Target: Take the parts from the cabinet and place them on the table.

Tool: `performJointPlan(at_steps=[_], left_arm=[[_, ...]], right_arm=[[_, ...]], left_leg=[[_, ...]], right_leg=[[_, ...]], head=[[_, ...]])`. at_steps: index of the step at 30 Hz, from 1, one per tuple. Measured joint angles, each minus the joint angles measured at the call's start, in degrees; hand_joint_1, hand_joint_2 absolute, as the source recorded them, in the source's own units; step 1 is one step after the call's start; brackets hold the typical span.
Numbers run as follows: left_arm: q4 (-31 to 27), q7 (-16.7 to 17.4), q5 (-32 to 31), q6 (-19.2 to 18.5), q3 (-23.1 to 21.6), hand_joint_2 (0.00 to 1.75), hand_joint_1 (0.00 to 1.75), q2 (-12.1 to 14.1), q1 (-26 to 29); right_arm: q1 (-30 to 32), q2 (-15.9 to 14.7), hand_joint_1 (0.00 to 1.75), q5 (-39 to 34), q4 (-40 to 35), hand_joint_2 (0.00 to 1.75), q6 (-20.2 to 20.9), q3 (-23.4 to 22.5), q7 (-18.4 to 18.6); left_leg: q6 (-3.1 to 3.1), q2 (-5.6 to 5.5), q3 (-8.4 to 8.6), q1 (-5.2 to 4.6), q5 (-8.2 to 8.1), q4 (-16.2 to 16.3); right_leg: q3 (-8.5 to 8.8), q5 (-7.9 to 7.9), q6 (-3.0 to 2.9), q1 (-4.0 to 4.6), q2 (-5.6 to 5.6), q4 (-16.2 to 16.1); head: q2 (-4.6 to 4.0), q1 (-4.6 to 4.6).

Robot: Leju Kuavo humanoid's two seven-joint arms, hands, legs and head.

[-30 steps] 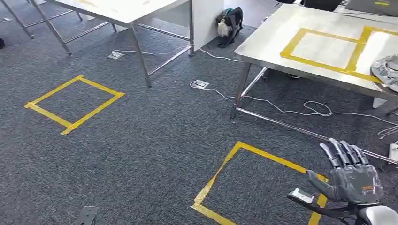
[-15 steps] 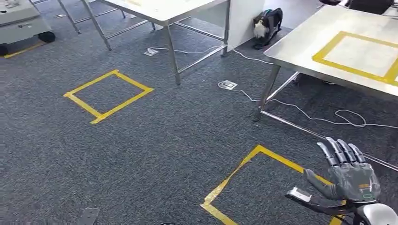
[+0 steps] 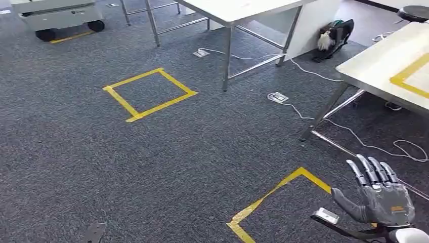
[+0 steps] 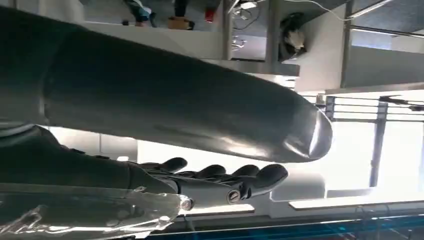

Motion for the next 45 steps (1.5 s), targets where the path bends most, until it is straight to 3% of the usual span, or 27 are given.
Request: performJointPlan(at_steps=[2,3,7,8,10,12,13,14,15,17,18,19,20,23,25,27,29,31,32,33,34,38,39,40,41,43,45], left_arm=[[0.0,0.04,-0.04,-0.04,0.0,0.0,0.0,0.0,-0.09],[0.0,0.04,-0.04,-0.04,0.0,0.0,0.0,0.02,-0.13],[0.0,0.04,-0.17,-0.07,0.0,0.0,0.0,0.04,-0.01],[0.0,0.02,-0.17,-0.07,0.0,0.0,0.0,0.24,0.01],[0.0,0.04,-0.2,-0.07,-0.02,0.0,0.0,0.02,-0.09],[0.0,0.02,-0.2,-0.07,-0.02,0.0,0.0,0.0,-0.38],[0.0,0.04,-0.2,-0.07,-0.02,0.0,0.0,0.0,-0.35],[0.0,0.04,-0.2,-0.07,-0.02,0.0,0.0,0.0,-0.25],[0.0,0.04,-0.17,-0.07,0.0,0.0,0.0,0.0,-0.17],[0.0,0.04,-0.2,-0.07,0.0,0.0,0.0,0.02,-0.18],[0.0,0.04,-0.2,-0.09,0.0,0.0,0.0,0.02,-0.25],[0.0,0.04,-0.22,-0.09,-0.02,0.0,0.0,-0.02,-0.46],[0.0,0.02,-0.35,-0.11,-0.02,0.0,0.0,-0.04,-0.59],[0.0,0.04,-0.5,-0.11,-0.02,0.0,0.0,-0.02,-0.35],[0.0,0.04,-0.52,-0.11,-0.02,0.0,0.0,-0.07,-0.26],[0.0,0.04,-0.52,-0.09,0.0,0.0,0.0,0.0,-0.54],[0.0,0.04,-0.52,-0.11,0.0,0.0,0.0,-0.07,-0.45],[0.0,0.04,-0.52,-0.11,0.0,0.0,0.0,-0.07,-0.3],[0.0,0.04,-0.52,-0.11,0.0,0.0,0.0,-0.07,-0.32],[0.0,0.04,-0.52,-0.11,0.0,0.0,0.0,-0.07,-0.36],[0.0,0.04,-0.52,-0.15,0.0,0.0,0.0,-0.07,-0.42],[0.0,0.04,-0.52,-0.24,0.0,0.0,0.0,-0.07,0.04],[0.0,0.04,-0.52,-0.24,0.0,0.0,0.0,-0.02,0.13],[0.0,0.04,-0.52,-0.24,0.0,0.0,0.0,-0.11,0.14],[0.0,0.04,-0.52,-0.24,-0.02,0.0,0.0,-0.18,-0.02],[0.0,0.04,-0.52,-0.24,-0.02,0.0,0.0,-0.2,-0.21],[0.0,0.04,-0.52,-0.24,-0.02,0.0,0.0,-0.2,-0.06]], right_arm=[[0.01,-0.02,0.0,0.0,-0.17,0.0,0.0,-0.2,0.04],[0.0,0.0,0.0,0.0,-0.17,0.0,0.0,-0.33,0.07],[0.23,-0.02,0.0,0.0,-0.44,0.0,0.02,-0.57,0.07],[0.22,-0.02,0.0,-0.02,-0.63,0.0,0.02,-0.61,0.07],[0.22,-0.02,0.0,-0.02,-0.98,0.0,0.0,-0.81,0.07],[0.58,-0.02,0.0,-0.02,-1.01,0.0,0.02,-0.9,0.07],[0.61,-0.02,0.0,-0.02,-1.01,0.0,0.02,-0.9,0.07],[0.61,-0.02,0.0,-0.02,-1.01,0.0,0.02,-0.9,0.07],[0.6,-0.02,0.0,-0.02,-1.01,0.0,0.02,-0.9,0.07],[0.57,-0.02,0.0,-0.02,-1.01,0.0,0.04,-0.9,0.07],[0.56,-0.02,0.0,-0.02,-1.07,0.0,0.07,-0.9,0.07],[0.67,-0.02,0.0,-0.04,-1.14,0.0,0.09,-0.96,0.07],[0.62,-0.04,0.0,-0.02,-1.14,0.0,0.11,-0.96,0.04],[0.53,-0.04,0.0,-0.02,-1.16,0.0,0.17,-0.96,0.07],[0.58,-0.04,0.0,-0.02,-1.31,0.0,0.15,-0.98,0.04],[0.83,-0.09,0.0,-0.04,-1.31,0.0,0.15,-1.03,0.11],[0.98,-0.09,0.0,-0.04,-1.29,0.0,0.15,-0.96,0.09],[0.97,-0.09,0.0,-0.04,-1.29,0.0,0.15,-0.96,0.11],[0.97,-0.09,0.0,-0.02,-1.31,0.0,0.15,-0.96,0.09],[0.95,-0.09,0.0,-0.02,-1.31,0.0,0.15,-0.98,0.11],[0.92,-0.09,0.0,-0.02,-1.31,0.0,0.15,-0.98,0.15],[1.05,-0.09,0.0,0.02,-1.62,0.0,0.15,-1.01,0.24],[0.98,-0.09,0.0,0.02,-1.73,0.0,0.15,-1.01,0.24],[1.0,-0.09,0.0,0.02,-1.84,0.0,0.15,-1.01,0.24],[1.19,-0.09,0.0,0.02,-1.95,0.0,0.15,-1.01,0.24],[1.46,-0.09,0.0,0.02,-1.95,0.0,0.15,-1.01,0.24],[1.46,-0.09,0.0,0.02,-1.95,0.0,0.15,-0.98,0.24]], left_leg=[[-0.21,-1.36,0.17,0.13,0.1,0.08],[-0.48,-1.88,0.11,0.14,0.17,0.13],[-2.1,-3.87,-0.84,0.24,1.11,-0.04],[-2.26,-4.06,-1.0,0.21,1.01,0.08],[-2.82,0.9,-2.9,-0.01,-2.27,4.34],[-3.21,2.14,-7.31,0.18,-6.8,13.78],[-3.32,2.18,-9.22,0.24,-8.17,17.81],[-3.39,2.19,-9.67,0.27,-7.96,18.84],[-3.38,2.24,-8.59,0.28,-6.32,17.02],[-3.22,3.3,-3.36,0.28,-1.9,7.7],[-3.08,5.69,-0.29,0.22,-0.43,2.77],[-2.98,7.8,0.62,-0.27,-1.27,0.31],[-2.15,6.47,0.43,-0.07,-0.92,0.53],[-1.0,4.55,0.21,-0.3,-0.78,0.21],[-0.27,3.59,0.35,0.1,-0.46,0.06],[0.14,2.24,0.21,-0.01,-0.41,0.06],[0.21,0.83,0.22,-0.22,-0.4,0.08],[0.18,-0.62,0.32,-0.24,-0.37,0.13],[0.12,-1.52,0.45,-0.21,-0.34,0.14],[0.03,-2.18,0.57,-0.16,-0.3,0.16],[-0.37,-2.76,0.4,-0.43,-0.25,0.31],[-1.81,-4.79,-0.32,0.15,0.51,-0.06],[-1.86,-3.59,-0.56,0.22,0.04,0.59],[-2.09,-0.65,-1.54,-0.07,-1.68,2.6],[-2.36,0.93,-3.42,-0.04,-4.04,6.46],[-2.8,2.04,-8.02,0.16,-8.19,16.06],[-3.12,2.17,-9.13,0.39,-7.94,18.33]], right_leg=[[5.14,5.41,-0.12,-0.25,1.27,-10.78],[7.11,5.55,0.01,-0.72,4.4,-14.73],[7.14,5.82,-1.16,-0.09,2.84,-14.72],[7.23,6.12,-1.63,-0.41,2.16,-15.11],[7.28,6.3,-2.36,-0.33,0.89,-15.27],[7.13,6.26,-2.5,-0.12,-0.54,-15.27],[7.04,6.25,-2.53,-0.09,-1.27,-15.26],[7.04,6.25,-2.52,-0.09,-1.96,-15.26],[7.06,6.24,-2.51,-0.09,-2.68,-15.26],[7.26,6.16,-2.37,-0.11,-3.92,-15.26],[7.48,6.01,-2.1,0.06,-4.51,-15.23],[7.42,5.64,-1.65,0.64,-4.98,-14.9],[7.31,5.62,-1.48,0.65,-5.43,-15.13],[8.22,5.54,-0.5,0.46,-7.14,-15.66],[6.72,3.12,-0.04,0.12,-1.93,-12.45],[2.06,-1.58,0.03,0.13,-0.17,-2.53],[-1.32,-3.03,-0.08,0.15,-0.06,3.46],[0.28,0.72,-0.35,0.17,0.06,-0.97],[3.16,4.04,-0.56,0.11,0.64,-7.21],[5.8,6.31,-0.66,-0.06,2.26,-12.42],[6.93,5.36,-0.77,-0.23,4.51,-14.99],[7.39,6.08,-1.68,0.31,2.39,-15.39],[7.58,6.55,-2.23,-0.14,1.53,-15.99],[7.64,6.57,-2.49,0.02,1.03,-16.06],[7.59,6.59,-2.58,0.07,0.35,-16.06],[7.54,6.49,-2.71,0.13,-1.23,-16.06],[7.56,6.43,-2.66,0.05,-2.51,-16.05]], head=[[0.0,-0.02],[0.0,0.04],[0.0,-0.07],[0.0,-0.06],[0.0,-0.7],[0.0,-0.61],[0.0,-0.63],[0.0,-0.66],[0.0,-0.65],[0.0,-0.63],[0.0,-0.66],[0.0,-0.76],[0.0,-0.4],[0.0,-0.53],[0.0,-0.02],[0.0,0.11],[0.0,0.11],[0.0,0.13],[0.0,0.15],[0.0,0.15],[0.0,0.09],[0.0,0.07],[0.0,0.02],[0.0,-0.15],[0.0,-0.33],[0.0,-0.28],[0.0,-0.29]])
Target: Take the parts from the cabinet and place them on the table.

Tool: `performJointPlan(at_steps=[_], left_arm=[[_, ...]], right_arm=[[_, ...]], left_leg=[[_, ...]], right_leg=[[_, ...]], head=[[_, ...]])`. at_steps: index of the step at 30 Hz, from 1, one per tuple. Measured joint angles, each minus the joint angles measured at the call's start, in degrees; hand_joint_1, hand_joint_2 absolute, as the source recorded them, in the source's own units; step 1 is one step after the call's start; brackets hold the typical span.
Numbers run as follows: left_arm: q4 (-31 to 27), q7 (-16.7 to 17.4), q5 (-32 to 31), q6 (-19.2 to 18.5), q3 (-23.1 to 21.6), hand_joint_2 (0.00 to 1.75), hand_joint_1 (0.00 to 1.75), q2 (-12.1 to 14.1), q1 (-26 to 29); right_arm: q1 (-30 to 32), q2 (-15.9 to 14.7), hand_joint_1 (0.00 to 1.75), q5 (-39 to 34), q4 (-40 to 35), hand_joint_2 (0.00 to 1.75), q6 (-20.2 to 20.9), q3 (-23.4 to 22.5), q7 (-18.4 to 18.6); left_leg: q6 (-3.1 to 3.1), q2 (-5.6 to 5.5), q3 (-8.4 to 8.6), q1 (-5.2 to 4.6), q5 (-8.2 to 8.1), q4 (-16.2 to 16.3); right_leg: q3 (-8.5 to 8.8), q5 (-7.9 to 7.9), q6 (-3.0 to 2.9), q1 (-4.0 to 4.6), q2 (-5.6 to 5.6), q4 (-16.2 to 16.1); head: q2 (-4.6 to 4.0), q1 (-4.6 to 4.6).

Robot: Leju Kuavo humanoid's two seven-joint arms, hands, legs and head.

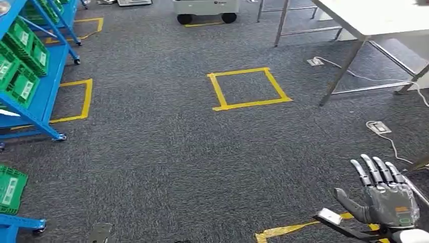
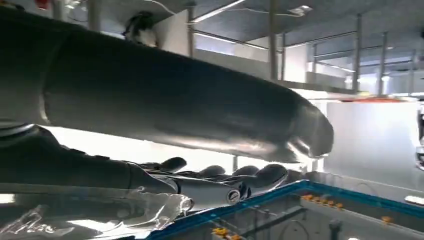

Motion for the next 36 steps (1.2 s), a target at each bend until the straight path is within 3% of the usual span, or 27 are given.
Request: performJointPlan(at_steps=[1,3,4,5,6,9,10,11,12,14,15,16,18,19,20,21,24,25,26,27,29,30,31,33,34,35,36], left_arm=[[0.0,0.02,0.0,0.0,0.02,0.0,0.0,0.02,0.06],[0.0,0.02,0.0,0.0,0.02,0.0,0.0,0.07,0.04],[0.0,0.02,-0.02,0.0,0.02,0.0,0.0,0.07,-0.01],[0.0,0.02,-0.04,0.0,0.0,0.0,0.0,-0.26,-0.15],[0.0,0.02,-0.04,0.0,0.02,0.0,0.0,-0.33,-0.19],[0.0,0.02,-0.09,0.0,0.15,0.0,0.0,-0.26,0.05],[0.0,0.02,-0.09,0.04,0.2,0.0,0.0,-0.2,0.12],[0.0,0.02,-0.11,0.11,0.24,0.0,0.0,-0.11,0.06],[0.0,0.02,-0.15,0.11,0.26,0.0,0.0,-0.13,-0.06],[0.0,0.02,-0.15,0.09,0.28,0.0,0.0,-0.15,-0.04],[0.0,0.02,-0.15,0.09,0.31,0.0,0.0,-0.15,0.02],[0.0,0.02,-0.13,0.04,0.35,0.0,0.0,-0.13,0.08],[0.0,0.02,-0.09,-0.04,0.39,0.0,0.0,-0.11,0.07],[0.0,0.02,-0.11,-0.07,0.42,0.0,0.0,-0.17,0.03],[0.0,0.02,-0.11,-0.13,0.44,0.0,0.0,-0.26,-0.01],[0.0,0.02,-0.09,-0.2,0.46,0.0,0.0,-0.26,-0.09],[0.0,0.02,-0.09,-0.2,0.68,0.0,0.0,-0.24,0.4],[0.0,0.02,-0.07,-0.2,0.72,0.0,0.0,-0.15,0.5],[0.0,0.02,-0.02,-0.2,0.74,0.0,0.0,-0.15,0.49],[0.0,0.02,-0.02,-0.22,0.74,0.0,0.0,-0.17,0.32],[0.0,0.02,-0.04,-0.24,0.74,0.0,0.0,-0.3,0.16],[0.0,0.02,-0.04,-0.24,0.76,0.0,0.0,-0.28,0.18],[0.0,0.02,-0.04,-0.24,0.79,0.0,0.0,-0.24,0.28],[0.0,0.02,-0.11,-0.24,0.85,0.0,0.0,-0.06,0.38],[0.0,0.02,-0.17,-0.24,0.87,0.0,0.0,0.02,0.34],[0.0,0.02,-0.22,-0.24,0.85,0.0,0.0,0.02,0.24],[0.0,0.02,-0.26,-0.24,0.87,0.0,0.0,0.04,0.0]], right_arm=[[0.01,0.0,0.0,0.0,0.0,0.0,0.0,0.0,0.0],[0.0,0.0,0.0,0.0,0.0,0.0,0.02,0.0,0.07],[0.01,0.0,0.0,0.02,-0.02,0.0,0.04,0.0,0.09],[0.02,-0.02,0.0,0.02,-0.09,0.0,0.04,-0.04,0.15],[0.07,-0.02,0.0,0.07,-0.2,0.0,0.04,-0.04,0.22],[0.03,-0.04,0.0,0.04,-0.31,0.0,0.07,-0.02,0.46],[-0.01,-0.04,0.0,0.07,-0.33,0.0,0.09,0.0,0.48],[0.16,-0.04,0.0,0.04,-0.5,0.0,0.07,0.0,0.55],[0.31,-0.04,0.0,0.04,-0.52,0.0,0.09,-0.02,0.61],[0.4,-0.04,0.0,0.07,-0.52,0.0,0.09,0.07,0.61],[0.4,-0.04,0.0,0.07,-0.52,0.0,0.11,0.04,0.61],[0.38,-0.04,0.0,0.04,-0.52,0.0,0.15,0.04,0.61],[0.23,-0.04,0.0,0.02,-0.52,0.0,0.28,0.04,0.59],[0.11,-0.04,0.0,-0.02,-0.52,0.0,0.28,0.02,0.59],[-0.01,-0.07,0.0,-0.09,-0.52,0.0,0.31,0.0,0.53],[-0.03,-0.07,0.0,-0.2,-0.52,0.0,0.31,0.0,0.48],[-0.38,-0.09,0.0,-0.26,-0.52,0.0,0.35,0.02,0.39],[-0.56,-0.09,0.0,-0.26,-0.52,0.0,0.35,0.04,0.39],[-0.56,-0.09,0.0,-0.26,-0.55,0.0,0.35,0.04,0.35],[-0.44,-0.09,0.0,-0.26,-0.55,0.0,0.37,0.04,0.35],[-0.33,-0.09,0.0,-0.26,-0.5,0.0,0.37,0.11,0.35],[-0.37,-0.09,0.0,-0.24,-0.5,0.0,0.37,0.11,0.35],[-0.39,-0.09,0.0,-0.24,-0.48,0.0,0.39,0.15,0.37],[-0.48,-0.09,0.0,-0.24,-0.44,0.0,0.5,0.2,0.44],[-0.58,-0.09,0.0,-0.26,-0.44,0.0,0.54,0.2,0.44],[-0.7,-0.09,0.0,-0.26,-0.46,0.0,0.57,0.22,0.42],[-0.71,-0.09,0.0,-0.28,-0.44,0.0,0.59,0.2,0.42]], left_leg=[[-0.1,0.13,1.26,0.12,1.9,-2.54],[-0.31,1.73,7.0,0.38,6.63,-12.96],[-0.62,3.99,9.25,0.47,7.36,-16.91],[-0.34,5.26,9.38,0.17,6.78,-17.5],[0.44,4.28,9.25,0.2,6.88,-17.43],[1.71,2.29,9.15,-0.05,6.84,-17.43],[2.09,1.88,9.24,0.16,7.03,-17.56],[2.4,1.22,9.25,0.16,7.06,-17.55],[2.69,0.67,9.17,0.1,7.11,-17.55],[2.89,-0.81,9.12,-0.21,7.13,-17.55],[2.95,-1.49,9.13,-0.37,7.14,-17.55],[2.99,-2.3,9.19,-0.5,7.17,-17.55],[3.03,-3.86,9.37,-0.57,7.21,-17.55],[3.01,-4.56,9.46,-0.53,7.23,-17.55],[2.82,-5.26,9.3,-0.74,7.28,-17.45],[2.57,-6.0,9.06,-0.67,7.34,-17.32],[1.25,-7.79,8.36,-0.14,8.07,-17.85],[1.25,-6.4,8.28,-0.2,7.73,-17.51],[1.07,-3.04,7.52,-0.47,5.96,-15.9],[0.73,-1.39,5.73,-0.49,3.47,-12.21],[0.19,-0.28,1.5,-0.34,-0.62,-3.01],[-0.07,-0.15,0.25,-0.26,-1.16,-0.42],[-0.26,-0.07,0.56,-0.14,-0.16,-0.7],[-0.37,0.56,4.32,-0.08,4.01,-7.84],[-0.32,1.68,7.31,-0.1,6.14,-13.14],[-0.22,4.91,9.82,-0.28,6.84,-17.11],[0.56,4.34,9.88,-0.37,6.77,-18.17]], right_leg=[[0.05,-0.08,0.12,-0.04,-0.67,0.02],[0.43,-0.42,0.68,-0.26,-1.97,0.07],[0.66,-0.66,1.1,-0.23,-2.53,0.22],[0.17,-1.11,1.64,0.35,-2.9,0.65],[0.15,-1.26,1.75,0.36,-3.22,0.58],[1.67,-1.37,2.52,0.03,-4.98,-0.06],[1.24,-2.02,2.96,-0.27,-3.07,0.51],[-0.01,-4.06,2.89,-0.32,0.08,3.39],[-2.37,-6.45,2.84,-0.18,1.51,8.26],[-7.82,-9.9,2.5,0.09,2.37,18.54],[-9.1,-9.79,2.21,0.18,2.42,20.2],[-9.14,-8.29,1.81,0.36,2.49,19.13],[-5.7,-2.85,1.04,0.69,3.35,10.58],[-3.12,-0.25,0.72,0.72,5.24,5.05],[-1.72,-0.4,0.43,0.66,8.03,1.87],[-1.66,-0.38,0.81,0.59,7.32,1.19],[-1.17,0.04,0.21,1.0,5.64,1.01],[-0.92,0.56,-0.01,0.67,4.89,0.27],[-0.83,0.7,-0.3,0.71,4.28,0.03],[-0.9,0.71,-0.4,0.73,3.51,0.03],[-0.97,0.62,-0.53,0.76,1.84,0.04],[-0.99,0.6,-0.52,0.75,1.06,0.04],[-0.96,0.57,-0.5,0.71,0.3,0.04],[-0.84,0.44,-0.3,0.63,-1.04,0.06],[-0.68,0.3,-0.07,0.59,-1.7,0.07],[-0.61,0.09,0.27,0.97,-2.21,0.18],[-0.76,-0.31,0.64,1.21,-2.77,0.81]], head=[[0.0,-0.04],[0.0,-0.02],[0.0,-0.04],[0.0,-0.17],[0.0,0.07],[0.0,-0.07],[0.0,0.09],[0.0,0.15],[0.0,0.22],[0.0,0.22],[0.0,0.24],[0.0,0.22],[0.0,0.22],[0.0,0.24],[0.0,0.24],[0.0,0.15],[0.0,0.18],[0.0,0.13],[0.0,0.02],[0.0,0.09],[0.0,0.09],[0.0,0.02],[0.0,0.07],[0.0,0.05],[0.0,0.02],[0.0,0.0],[0.0,0.05]])
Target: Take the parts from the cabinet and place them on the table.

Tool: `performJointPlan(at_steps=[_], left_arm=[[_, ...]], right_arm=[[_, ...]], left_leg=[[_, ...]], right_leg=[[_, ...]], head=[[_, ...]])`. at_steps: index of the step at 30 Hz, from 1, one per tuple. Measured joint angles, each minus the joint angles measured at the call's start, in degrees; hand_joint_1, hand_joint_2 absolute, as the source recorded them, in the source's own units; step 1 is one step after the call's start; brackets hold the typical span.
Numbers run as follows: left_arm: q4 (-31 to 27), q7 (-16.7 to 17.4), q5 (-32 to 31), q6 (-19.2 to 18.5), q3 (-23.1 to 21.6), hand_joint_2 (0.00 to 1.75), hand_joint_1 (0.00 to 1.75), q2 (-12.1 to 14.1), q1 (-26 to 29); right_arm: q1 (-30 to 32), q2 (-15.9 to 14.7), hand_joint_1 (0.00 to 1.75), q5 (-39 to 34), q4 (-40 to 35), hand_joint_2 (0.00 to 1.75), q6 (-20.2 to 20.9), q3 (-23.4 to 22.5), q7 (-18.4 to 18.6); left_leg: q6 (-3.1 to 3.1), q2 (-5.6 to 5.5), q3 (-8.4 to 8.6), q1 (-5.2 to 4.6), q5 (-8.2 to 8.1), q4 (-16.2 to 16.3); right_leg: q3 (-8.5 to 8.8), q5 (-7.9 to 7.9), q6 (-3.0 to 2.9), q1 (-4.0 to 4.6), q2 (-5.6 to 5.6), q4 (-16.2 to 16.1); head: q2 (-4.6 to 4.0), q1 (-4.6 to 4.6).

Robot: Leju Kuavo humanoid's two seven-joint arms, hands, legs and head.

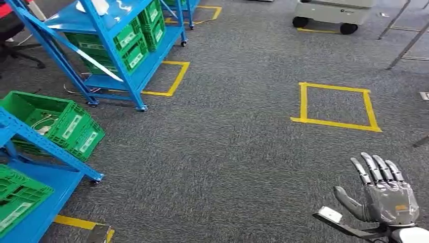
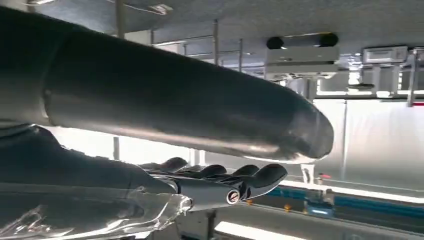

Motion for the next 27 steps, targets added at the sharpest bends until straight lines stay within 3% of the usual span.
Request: performJointPlan(at_steps=[3,4,5,6,8,9,10,11,12,13,14,15,19,20,21,23,24,26,27], left_arm=[[0.0,0.09,-0.26,0.0,0.11,0.0,0.0,0.02,0.29],[0.0,0.17,-0.28,0.0,0.15,0.0,0.0,0.0,0.4],[0.0,0.17,-0.33,0.0,0.17,0.0,0.0,0.0,0.4],[0.0,0.2,-0.35,0.0,0.2,0.0,0.0,0.13,0.25],[0.0,0.2,-0.35,0.0,0.22,0.0,0.0,0.15,0.06],[0.0,0.2,-0.37,-0.04,0.24,0.0,0.0,0.13,0.12],[0.0,0.24,-0.39,-0.04,0.26,0.0,0.0,0.13,0.2],[0.0,0.26,-0.39,-0.09,0.26,0.0,0.0,0.13,0.26],[0.0,0.26,-0.42,-0.11,0.28,0.0,0.0,0.13,0.26],[0.0,0.26,-0.42,-0.13,0.28,0.0,0.0,0.13,0.21],[0.0,0.26,-0.44,-0.15,0.31,0.0,0.0,0.15,0.14],[0.0,0.26,-0.46,-0.18,0.33,0.0,0.0,0.17,-0.04],[0.0,0.26,-0.46,-0.2,0.33,0.0,0.0,0.17,-0.07],[0.0,0.26,-0.46,-0.31,0.33,0.0,0.0,0.17,-0.04],[0.0,0.35,-0.5,-0.37,0.35,0.0,0.0,0.24,0.48],[0.0,0.5,-0.5,-0.46,0.37,0.0,0.0,0.09,0.41],[0.0,0.52,-0.52,-0.46,0.37,0.0,0.0,0.07,0.2],[0.0,0.52,-0.57,-0.48,0.37,0.0,0.0,0.07,0.07],[0.0,0.52,-0.57,-0.48,0.37,0.0,0.0,0.07,0.16]], right_arm=[[-0.41,0.0,0.0,0.0,0.0,0.0,0.07,0.04,-0.17],[-0.6,0.0,0.0,0.0,0.0,0.0,0.07,0.04,-0.17],[-0.7,0.0,0.0,0.02,0.0,0.0,0.07,0.07,-0.24],[-0.65,0.0,0.0,0.0,0.02,0.0,0.04,0.04,-0.22],[-0.56,0.0,0.0,-0.02,0.26,0.0,0.09,0.09,-0.22],[-0.55,0.0,0.0,0.02,0.37,0.0,0.11,0.22,-0.24],[-0.57,0.0,0.0,-0.02,0.48,0.0,0.13,0.28,-0.22],[-0.61,0.0,0.0,-0.02,0.55,0.0,0.13,0.31,-0.22],[-0.67,0.0,0.0,-0.02,0.55,0.0,0.13,0.31,-0.22],[-0.78,0.0,0.0,-0.02,0.55,0.0,0.13,0.31,-0.22],[-0.89,0.0,0.0,-0.02,0.55,0.0,0.13,0.31,-0.22],[-1.02,0.0,0.0,-0.02,0.61,0.0,0.2,0.37,-0.22],[-1.03,0.0,0.0,-0.02,0.61,0.0,0.2,0.37,-0.22],[-1.15,0.0,0.0,-0.02,0.74,0.0,0.26,0.39,-0.22],[-1.56,0.0,0.0,-0.02,0.9,0.0,0.26,0.44,-0.33],[-1.72,0.0,0.0,0.0,0.94,0.0,0.26,0.44,-0.33],[-1.62,0.0,0.0,0.02,0.96,0.0,0.26,0.44,-0.35],[-1.62,0.0,0.0,0.02,1.14,0.0,0.26,0.48,-0.35],[-1.63,0.0,0.0,0.02,1.22,0.0,0.26,0.5,-0.35]], left_leg=[[1.13,-1.84,-0.47,-0.29,0.12,0.09],[1.7,-2.48,-0.24,0.17,0.47,-0.21],[1.9,-2.88,-0.23,0.26,0.47,-0.21],[2.25,-3.41,-0.26,0.27,0.55,-0.21],[2.43,-4.72,-0.41,0.24,0.59,-0.18],[2.44,-5.32,-0.39,0.23,0.6,-0.18],[2.42,-6.08,-0.37,0.23,0.61,-0.15],[2.34,-6.83,-0.33,0.27,0.66,-0.12],[2.2,-7.57,-0.23,0.33,0.74,-0.12],[2.08,-8.34,-0.15,0.42,0.75,-0.1],[1.74,-8.9,-0.2,0.43,0.79,-0.09],[1.3,-9.54,-0.58,0.11,0.76,0.34],[1.28,-9.65,-0.6,0.13,0.79,0.41],[0.99,-10.01,-0.88,0.28,1.08,0.04],[-0.29,-11.84,-1.47,0.77,1.77,-0.24],[-0.48,-6.58,-3.14,0.33,-1.38,3.56],[-0.65,-5.24,-5.25,0.34,-3.85,8.08],[-0.73,-4.42,-9.25,0.34,-7.39,16.87],[-0.72,-4.4,-9.83,0.33,-7.41,18.27]], right_leg=[[0.4,-0.03,0.61,-0.12,-1.73,-0.32],[0.01,-0.5,1.13,-0.41,-1.09,-0.06],[-0.47,-1.68,1.45,-0.56,1.76,1.45],[-2.05,-3.77,1.57,-0.74,3.73,5.18],[-6.74,-7.89,1.86,-0.86,5.04,14.87],[-8.36,-8.64,1.9,-0.88,5.13,17.9],[-8.8,-7.92,1.93,-0.89,5.15,18.23],[-7.83,-5.92,1.91,-1.0,5.2,15.78],[-5.82,-3.41,1.85,-1.17,5.39,11.49],[-3.17,-0.76,1.84,-1.43,6.26,6.01],[-1.19,0.35,2.07,-1.92,8.77,1.88],[-0.49,-0.47,1.96,-2.08,10.29,0.09],[-0.53,-0.45,1.88,-2.1,10.21,0.0],[-0.51,-0.32,1.62,-1.86,9.6,0.41],[-0.38,0.22,0.28,-1.65,7.82,0.2],[-0.26,0.46,-0.47,-1.48,6.5,-0.05],[-0.36,0.47,-0.64,-1.28,5.66,-0.05],[-0.5,0.41,-0.81,-1.0,4.05,-0.03],[-0.5,0.41,-0.82,-0.94,3.35,-0.03]], head=[[0.0,0.33],[0.0,0.24],[0.0,0.57],[0.0,0.68],[0.0,0.9],[0.0,0.85],[0.0,0.92],[0.0,0.9],[0.0,0.9],[0.0,0.87],[0.0,0.94],[0.0,0.88],[0.0,0.85],[0.0,0.74],[0.0,0.87],[0.0,0.35],[0.0,0.39],[0.0,0.37],[0.0,0.37]])
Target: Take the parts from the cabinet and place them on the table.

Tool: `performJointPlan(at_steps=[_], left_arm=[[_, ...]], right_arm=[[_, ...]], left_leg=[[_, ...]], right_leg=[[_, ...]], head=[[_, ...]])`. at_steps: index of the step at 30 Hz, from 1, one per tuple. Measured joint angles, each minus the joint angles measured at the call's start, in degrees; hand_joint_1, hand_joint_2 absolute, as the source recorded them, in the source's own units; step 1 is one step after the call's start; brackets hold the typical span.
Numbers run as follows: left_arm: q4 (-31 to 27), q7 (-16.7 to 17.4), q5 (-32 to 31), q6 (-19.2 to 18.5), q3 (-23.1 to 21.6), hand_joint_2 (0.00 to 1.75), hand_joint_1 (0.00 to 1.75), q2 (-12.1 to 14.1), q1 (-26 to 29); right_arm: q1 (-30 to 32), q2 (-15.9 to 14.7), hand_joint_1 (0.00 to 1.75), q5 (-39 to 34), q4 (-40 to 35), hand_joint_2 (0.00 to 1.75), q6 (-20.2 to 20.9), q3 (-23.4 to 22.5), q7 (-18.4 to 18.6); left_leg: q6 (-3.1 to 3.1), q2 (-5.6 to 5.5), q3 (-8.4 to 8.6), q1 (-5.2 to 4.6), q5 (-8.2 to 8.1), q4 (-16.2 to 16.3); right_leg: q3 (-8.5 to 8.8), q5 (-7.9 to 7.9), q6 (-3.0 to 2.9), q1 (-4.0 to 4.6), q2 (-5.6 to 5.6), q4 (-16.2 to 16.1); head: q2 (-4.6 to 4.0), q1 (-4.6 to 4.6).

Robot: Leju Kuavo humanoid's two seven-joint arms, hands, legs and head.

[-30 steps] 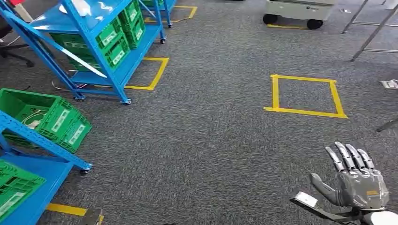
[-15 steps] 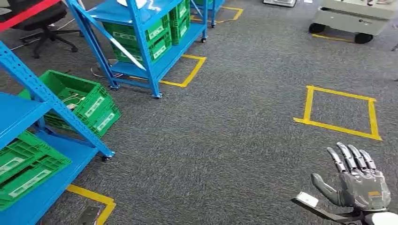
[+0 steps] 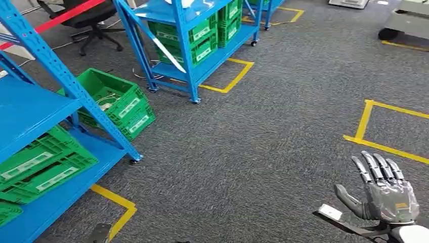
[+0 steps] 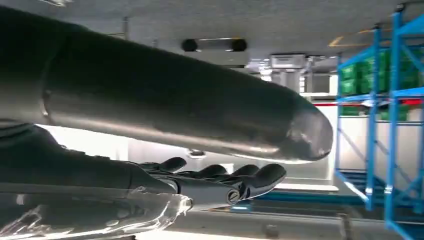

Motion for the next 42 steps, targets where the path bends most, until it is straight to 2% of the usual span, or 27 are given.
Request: performJointPlan(at_steps=[1,3,4,5,9,10,11,12,14,15,16,18,19,20,21,24,25,26,27,29,31,33,34,35,36,40,42], left_arm=[[0.0,0.0,0.0,-0.02,0.0,0.0,0.0,0.0,0.11],[0.0,0.02,0.0,-0.02,0.04,0.0,0.0,0.07,0.15],[0.0,0.02,0.0,-0.02,0.07,0.0,0.0,0.09,0.09],[0.0,0.04,-0.02,-0.02,0.07,0.0,0.0,0.09,-0.19],[0.0,0.04,-0.02,-0.02,0.22,0.0,0.0,0.09,-0.21],[0.0,0.04,-0.02,-0.02,0.26,0.0,0.0,0.02,-0.05],[0.0,0.07,-0.02,-0.02,0.28,0.0,0.0,0.02,-0.03],[0.0,0.07,-0.02,-0.02,0.33,0.0,0.0,0.13,-0.11],[0.0,0.07,-0.02,-0.09,0.35,0.0,0.0,0.04,-0.25],[0.0,0.09,-0.02,-0.13,0.35,0.0,0.0,0.02,-0.18],[0.0,0.09,-0.02,-0.2,0.39,0.0,0.0,0.0,-0.09],[0.0,0.11,-0.02,-0.24,0.39,0.0,0.0,-0.02,-0.07],[0.0,0.11,0.0,-0.26,0.39,0.0,0.0,-0.02,-0.14],[0.0,0.11,-0.02,-0.24,0.42,0.0,0.0,0.09,-0.18],[0.0,0.13,-0.02,-0.24,0.44,0.0,0.0,0.09,-0.33],[0.0,0.13,-0.02,-0.24,0.48,0.0,0.0,0.13,0.17],[0.0,0.13,-0.02,-0.24,0.52,0.0,0.0,0.18,0.28],[0.0,0.15,-0.02,-0.24,0.52,0.0,0.0,0.02,0.27],[0.0,0.13,-0.02,-0.24,0.5,0.0,0.0,-0.02,0.04],[0.0,0.13,-0.02,-0.24,0.5,0.0,0.0,-0.02,-0.21],[0.0,0.15,-0.02,-0.24,0.52,0.0,0.0,-0.02,-0.05],[0.0,0.15,0.04,-0.37,0.52,0.0,0.0,-0.02,0.06],[0.0,0.13,0.07,-0.39,0.52,0.0,0.0,-0.02,0.02],[0.0,0.15,0.07,-0.39,0.52,0.0,0.0,-0.02,-0.07],[0.0,0.13,0.07,-0.39,0.52,0.0,0.0,-0.02,-0.3],[0.0,0.13,0.15,-0.39,0.57,0.0,0.0,-0.09,0.02],[0.0,0.13,0.15,-0.35,0.59,0.0,0.0,-0.11,-0.01]], right_arm=[[0.0,0.0,0.0,0.0,0.09,0.0,0.0,0.02,0.0],[-0.22,0.0,0.0,0.0,0.19,0.0,0.0,0.04,-0.04],[-0.36,0.0,0.0,0.0,0.22,0.0,-0.02,0.07,-0.09],[-0.4,0.0,0.0,0.0,0.22,0.0,-0.07,0.04,-0.13],[-0.71,0.0,0.0,0.0,0.59,0.0,-0.17,0.09,-0.42],[-0.85,0.0,0.0,0.0,0.59,0.0,-0.2,0.07,-0.42],[-0.93,0.0,0.0,0.0,0.61,0.0,-0.26,0.09,-0.44],[-0.87,0.0,0.0,-0.02,0.63,0.0,-0.33,0.02,-0.42],[-0.66,0.0,0.0,-0.04,0.85,0.0,-0.33,0.04,-0.41],[-0.6,0.0,0.0,-0.02,0.98,0.0,-0.33,0.11,-0.42],[-0.61,0.0,0.0,-0.04,1.09,0.0,-0.35,0.11,-0.42],[-0.64,0.0,0.0,-0.04,1.14,0.0,-0.35,0.11,-0.39],[-0.64,0.0,0.0,-0.04,1.14,0.0,-0.35,0.11,-0.42],[-0.7,0.0,0.0,-0.04,1.16,0.0,-0.35,0.13,-0.39],[-0.71,0.0,0.0,-0.04,1.18,0.0,-0.37,0.13,-0.39],[-0.79,0.0,0.0,-0.02,1.18,0.0,-0.35,0.17,-0.42],[-0.9,-0.02,0.0,-0.02,1.16,0.0,-0.35,0.17,-0.42],[-0.92,0.0,0.0,-0.02,1.16,0.0,-0.37,0.17,-0.42],[-0.8,0.0,0.0,0.0,1.16,0.0,-0.37,0.17,-0.42],[-0.67,0.0,0.0,-0.02,1.16,0.0,-0.37,0.17,-0.42],[-0.67,0.0,0.0,0.0,1.16,0.0,-0.37,0.22,-0.42],[-0.76,0.0,0.0,0.0,1.16,0.0,-0.37,0.28,-0.42],[-0.87,0.0,0.0,0.0,1.16,0.0,-0.39,0.28,-0.42],[-0.89,0.0,0.0,0.0,1.16,0.0,-0.42,0.31,-0.42],[-0.76,0.0,0.0,-0.02,1.16,0.0,-0.44,0.31,-0.42],[-1.04,-0.02,0.0,0.0,1.14,0.0,-0.48,0.37,-0.42],[-1.11,-0.02,0.0,0.0,1.16,0.0,-0.61,0.37,-0.42]], left_leg=[[0.06,0.04,0.78,0.0,1.27,-1.16],[0.43,1.06,5.7,-0.13,5.95,-10.03],[0.65,2.54,8.13,-0.29,7.43,-14.17],[0.77,5.96,10.29,-0.91,7.23,-18.35],[2.26,2.96,9.82,-0.94,7.69,-18.66],[2.64,2.39,10.03,-0.44,7.96,-18.89],[2.77,1.97,9.99,-0.26,7.98,-18.88],[3.03,1.38,9.94,-0.19,8.1,-18.88],[3.18,-0.08,9.7,-0.17,8.22,-18.84],[3.14,-0.84,9.69,-0.17,8.27,-18.84],[3.11,-1.61,9.71,-0.13,8.29,-18.82],[2.84,-3.16,9.82,0.1,8.41,-18.78],[2.57,-3.92,9.86,0.26,8.45,-18.75],[2.05,-4.65,9.63,0.04,8.46,-18.61],[1.7,-5.36,9.17,0.0,8.5,-18.26],[0.35,-7.18,8.4,0.41,9.5,-18.82],[0.21,-6.15,8.24,0.45,9.14,-18.52],[-0.02,-2.64,7.54,0.06,7.7,-16.93],[-0.19,-0.92,5.72,0.06,5.28,-13.19],[-0.3,0.05,1.33,0.1,0.93,-3.62],[-0.26,0.06,-0.03,0.08,0.47,-0.32],[0.21,0.32,3.79,-0.06,4.67,-6.9],[0.64,1.51,6.86,-0.33,6.87,-12.23],[1.22,4.24,9.38,-0.76,7.87,-16.37],[1.42,5.16,10.25,-1.2,7.32,-18.97],[2.63,2.55,9.97,-0.79,8.02,-19.09],[3.05,1.49,9.93,-0.38,8.21,-19.14]], right_leg=[[0.02,-0.03,-0.04,0.04,-0.73,0.01],[0.2,-0.08,0.0,0.08,-2.04,0.01],[0.33,-0.14,0.1,0.1,-2.49,0.01],[0.43,-0.42,0.48,0.56,-3.18,0.15],[0.85,-0.65,1.48,0.64,-5.7,0.02],[0.43,-1.22,1.94,0.38,-4.67,0.47],[-0.26,-2.73,2.3,0.31,-1.42,2.48],[-1.98,-4.91,2.47,0.12,0.38,6.35],[-6.79,-8.82,2.82,-0.02,1.67,16.22],[-8.17,-9.0,2.88,-0.05,1.76,18.55],[-8.1,-7.8,2.91,-0.09,1.78,17.95],[-4.56,-2.91,2.94,-0.4,2.31,9.96],[-2.01,-0.55,3.06,-0.71,3.47,4.75],[-0.34,-0.6,3.37,-1.34,7.11,1.24],[0.0,-0.84,2.62,-1.29,7.44,0.47],[-0.26,-0.48,1.26,-0.85,5.4,1.02],[-0.15,-0.18,0.73,-1.06,4.61,0.59],[-0.09,-0.1,0.39,-0.9,3.99,0.48],[-0.18,-0.09,-0.07,-0.69,3.16,0.48],[-0.4,-0.11,-0.35,-0.36,1.48,0.49],[-0.41,-0.15,-0.42,-0.16,0.16,0.49],[-0.25,-0.17,-0.42,0.05,-1.37,0.5],[-0.1,-0.23,-0.35,0.12,-1.99,0.5],[0.06,-0.29,-0.28,0.23,-2.56,0.5],[-0.14,-0.7,0.12,0.78,-3.09,1.01],[0.33,-0.84,1.16,0.68,-5.04,0.54],[-1.56,-3.46,1.92,0.18,0.41,4.62]], head=[[0.0,0.0],[0.0,0.0],[0.0,-0.02],[0.0,-0.02],[0.0,-0.06],[0.0,-0.04],[0.0,0.26],[0.0,0.41],[0.0,0.55],[0.0,0.46],[0.0,0.55],[0.0,0.5],[0.0,0.5],[0.0,0.66],[0.0,0.61],[0.0,0.57],[0.0,0.61],[0.0,0.17],[0.0,-0.07],[0.0,-0.02],[0.0,-0.04],[0.0,-0.02],[0.0,-0.02],[0.0,-0.07],[0.0,-0.11],[0.0,-0.13],[0.0,0.57]])
